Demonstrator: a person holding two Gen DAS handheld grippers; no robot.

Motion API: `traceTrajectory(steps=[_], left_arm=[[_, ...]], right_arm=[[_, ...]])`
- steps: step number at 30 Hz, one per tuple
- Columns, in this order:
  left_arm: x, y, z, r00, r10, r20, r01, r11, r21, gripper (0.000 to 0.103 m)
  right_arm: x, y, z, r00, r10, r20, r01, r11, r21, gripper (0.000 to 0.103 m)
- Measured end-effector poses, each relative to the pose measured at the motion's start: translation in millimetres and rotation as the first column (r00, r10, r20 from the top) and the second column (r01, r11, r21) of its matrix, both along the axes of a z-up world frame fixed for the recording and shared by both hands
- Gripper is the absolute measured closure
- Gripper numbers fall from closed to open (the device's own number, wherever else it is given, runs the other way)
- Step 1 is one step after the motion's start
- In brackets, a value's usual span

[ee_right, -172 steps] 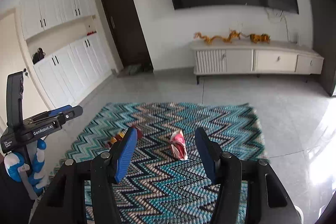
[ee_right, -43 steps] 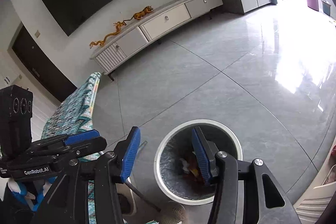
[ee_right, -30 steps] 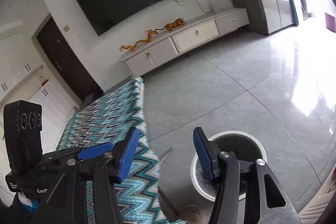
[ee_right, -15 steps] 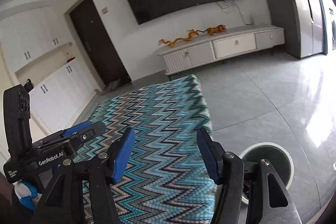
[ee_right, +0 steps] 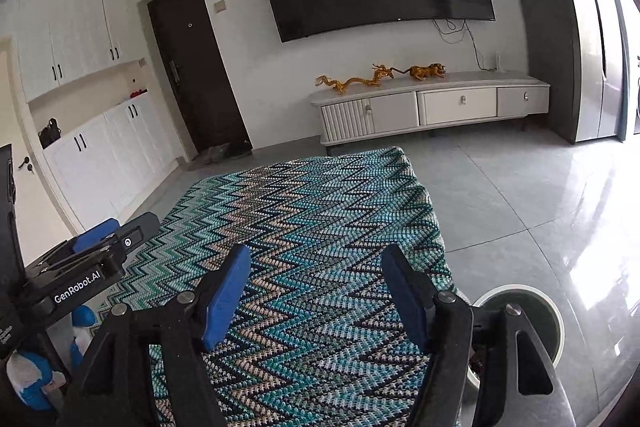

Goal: Collect trash

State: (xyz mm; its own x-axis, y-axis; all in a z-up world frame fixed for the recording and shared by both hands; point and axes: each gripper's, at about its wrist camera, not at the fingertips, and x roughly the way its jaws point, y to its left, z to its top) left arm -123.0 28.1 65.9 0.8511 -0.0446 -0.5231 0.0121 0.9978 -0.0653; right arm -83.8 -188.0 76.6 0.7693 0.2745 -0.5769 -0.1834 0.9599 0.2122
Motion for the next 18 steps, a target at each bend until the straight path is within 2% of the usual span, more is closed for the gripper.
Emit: traceTrajectory(steps=[12,16,18], left_arm=[[6,14,-25,0.999,0.032,-0.027,-0.031,0.999,0.039,0.028],[6,7,-29,1.0,0.022,-0.022,-0.021,0.998,0.053,0.02],[5,3,-29,1.0,0.015,-0.017,-0.014,0.998,0.06,0.019]], right_arm=[[8,21,-23,0.997,-0.075,-0.017,0.073,0.993,-0.094,0.027],[10,21,-33,0.994,-0.102,-0.026,0.097,0.985,-0.146,0.022],[10,20,-37,0.993,-0.111,-0.027,0.105,0.981,-0.161,0.02]])
